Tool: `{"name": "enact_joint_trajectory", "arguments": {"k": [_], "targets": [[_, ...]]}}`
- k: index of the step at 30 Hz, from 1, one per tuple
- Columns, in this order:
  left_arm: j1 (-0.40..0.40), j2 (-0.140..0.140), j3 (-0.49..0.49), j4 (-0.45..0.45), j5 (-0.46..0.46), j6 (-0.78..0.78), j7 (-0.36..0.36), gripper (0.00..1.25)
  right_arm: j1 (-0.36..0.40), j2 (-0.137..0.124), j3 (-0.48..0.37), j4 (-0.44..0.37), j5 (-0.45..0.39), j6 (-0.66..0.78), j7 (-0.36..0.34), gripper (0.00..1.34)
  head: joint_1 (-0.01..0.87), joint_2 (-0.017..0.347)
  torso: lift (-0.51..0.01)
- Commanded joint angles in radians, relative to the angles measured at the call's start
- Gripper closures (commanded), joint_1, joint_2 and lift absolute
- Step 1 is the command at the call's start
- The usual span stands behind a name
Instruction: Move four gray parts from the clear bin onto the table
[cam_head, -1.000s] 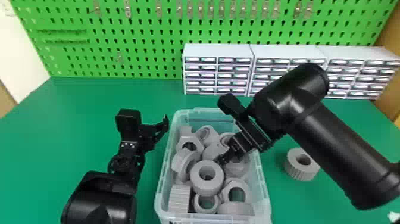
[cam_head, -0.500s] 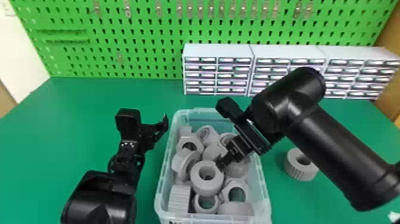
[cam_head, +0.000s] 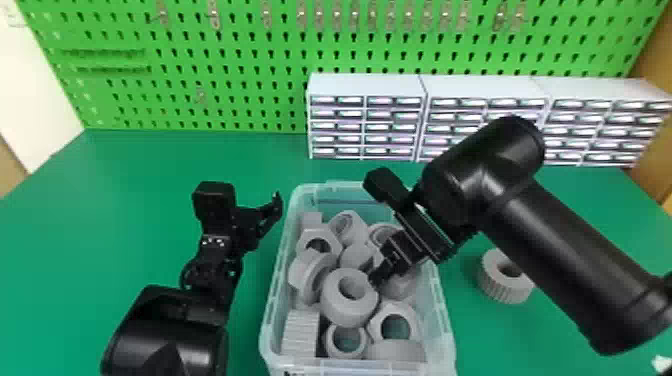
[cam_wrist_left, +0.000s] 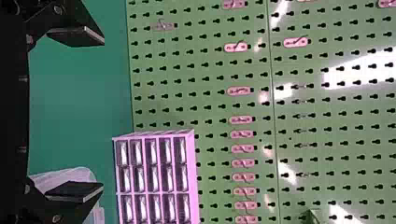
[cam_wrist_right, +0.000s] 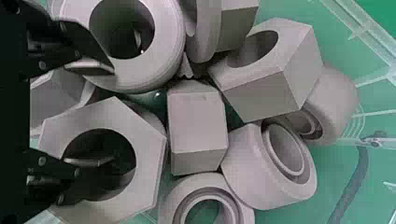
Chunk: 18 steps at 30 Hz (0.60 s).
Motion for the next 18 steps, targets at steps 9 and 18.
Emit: {"name": "enact_joint_trajectory", "arguments": {"k": [9,18], "targets": [[-0.002,0.0,0.002,0.0,0.0,0.0,0.0,0.18,-0.003,0.0,0.002,0.002,-0.012,-0.017,0.0,0.93,0.693,0.072,-0.052],[-0.003,0.0,0.002,0.0,0.0,0.0,0.0,0.18,-0.004,-0.002,0.002,0.001,-0.018,-0.022,0.0,0.94,0.693,0.072,-0.052]]}}
